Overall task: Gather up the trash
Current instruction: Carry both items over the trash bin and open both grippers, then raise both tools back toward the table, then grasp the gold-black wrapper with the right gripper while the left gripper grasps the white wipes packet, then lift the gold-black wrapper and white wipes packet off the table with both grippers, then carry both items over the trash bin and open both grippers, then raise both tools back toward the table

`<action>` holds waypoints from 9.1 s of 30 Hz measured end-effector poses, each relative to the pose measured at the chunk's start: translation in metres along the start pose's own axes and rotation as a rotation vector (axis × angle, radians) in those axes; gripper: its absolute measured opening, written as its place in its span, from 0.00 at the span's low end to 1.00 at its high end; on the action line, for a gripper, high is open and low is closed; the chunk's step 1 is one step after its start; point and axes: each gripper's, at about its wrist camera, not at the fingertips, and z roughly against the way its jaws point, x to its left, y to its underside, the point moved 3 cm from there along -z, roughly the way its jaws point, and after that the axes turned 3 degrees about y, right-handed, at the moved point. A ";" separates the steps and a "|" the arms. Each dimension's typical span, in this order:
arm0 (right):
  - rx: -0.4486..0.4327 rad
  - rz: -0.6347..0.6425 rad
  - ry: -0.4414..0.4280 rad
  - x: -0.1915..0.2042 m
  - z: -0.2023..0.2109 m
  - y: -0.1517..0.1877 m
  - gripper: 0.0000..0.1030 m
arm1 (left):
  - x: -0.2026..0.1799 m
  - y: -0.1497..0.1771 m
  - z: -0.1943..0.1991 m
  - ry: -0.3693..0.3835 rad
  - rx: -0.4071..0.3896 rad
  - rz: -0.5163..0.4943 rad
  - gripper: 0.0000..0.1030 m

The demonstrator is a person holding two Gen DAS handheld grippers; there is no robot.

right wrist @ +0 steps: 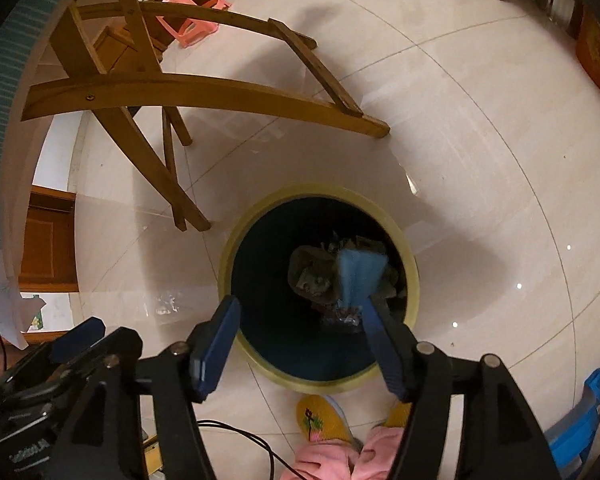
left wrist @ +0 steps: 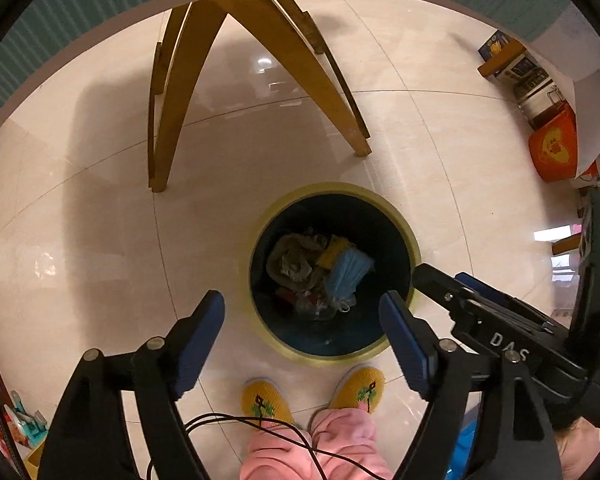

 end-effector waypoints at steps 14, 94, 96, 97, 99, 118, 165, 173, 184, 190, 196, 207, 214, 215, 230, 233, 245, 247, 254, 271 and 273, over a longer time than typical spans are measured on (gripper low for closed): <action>-0.025 0.001 -0.020 0.007 0.035 -0.003 0.73 | -0.008 -0.006 0.040 0.015 -0.033 0.017 0.91; -0.353 -0.067 0.041 0.196 0.297 -0.317 0.73 | 0.014 -0.401 0.367 0.143 -0.273 -0.266 0.91; -0.341 -0.086 0.058 0.198 0.284 -0.331 0.73 | 0.019 -0.419 0.356 0.146 -0.260 -0.264 0.91; -0.338 -0.091 0.065 0.199 0.280 -0.335 0.73 | 0.021 -0.430 0.348 0.149 -0.252 -0.259 0.91; -0.326 -0.104 0.090 0.200 0.267 -0.346 0.73 | 0.024 -0.448 0.335 0.157 -0.239 -0.247 0.91; -0.305 -0.166 0.142 0.184 0.229 -0.376 0.55 | 0.024 -0.542 0.208 0.167 -0.117 -0.171 0.87; -0.391 0.005 -0.098 0.197 0.303 -0.265 0.40 | 0.057 -0.340 0.374 0.025 -0.417 -0.008 0.16; -0.362 0.151 -0.156 0.182 0.338 -0.185 0.40 | -0.001 -0.221 0.383 0.034 -0.409 0.008 0.16; -0.271 0.266 -0.189 0.136 0.364 -0.079 0.40 | -0.052 -0.083 0.370 0.031 -0.327 0.040 0.16; -0.218 0.242 -0.201 0.119 0.357 -0.047 0.40 | -0.063 -0.045 0.354 0.018 -0.258 0.007 0.16; -0.186 0.190 -0.185 0.102 0.326 -0.029 0.40 | -0.063 -0.032 0.312 0.029 -0.183 -0.018 0.16; -0.166 0.090 -0.090 0.056 0.210 -0.019 0.40 | -0.055 -0.025 0.192 0.024 -0.106 -0.081 0.16; -0.137 0.018 -0.058 0.022 0.146 -0.014 0.40 | -0.049 -0.024 0.128 0.022 -0.061 -0.064 0.16; -0.133 0.010 -0.055 0.018 0.138 -0.013 0.40 | -0.049 -0.024 0.121 0.021 -0.055 -0.063 0.17; -0.109 -0.053 -0.059 -0.005 0.091 -0.004 0.41 | -0.053 -0.025 0.062 0.030 -0.009 -0.056 0.17; -0.108 -0.058 -0.063 -0.009 0.088 -0.006 0.41 | -0.051 -0.025 0.050 0.045 0.000 -0.044 0.18; -0.061 -0.059 -0.074 -0.003 0.068 -0.010 0.49 | -0.030 -0.020 0.029 0.051 0.027 -0.011 0.56; -0.046 -0.069 -0.072 -0.002 0.062 -0.011 0.50 | -0.028 -0.020 0.028 0.042 0.029 -0.010 0.56; -0.027 -0.065 -0.064 0.011 0.048 -0.011 0.59 | -0.013 -0.017 0.031 0.012 0.027 0.019 0.56; -0.011 0.061 -0.030 0.056 0.090 -0.014 0.68 | 0.008 -0.009 0.112 0.016 -0.028 0.111 0.56; -0.014 0.083 -0.030 0.063 0.108 -0.014 0.68 | 0.006 -0.009 0.129 0.021 -0.035 0.117 0.56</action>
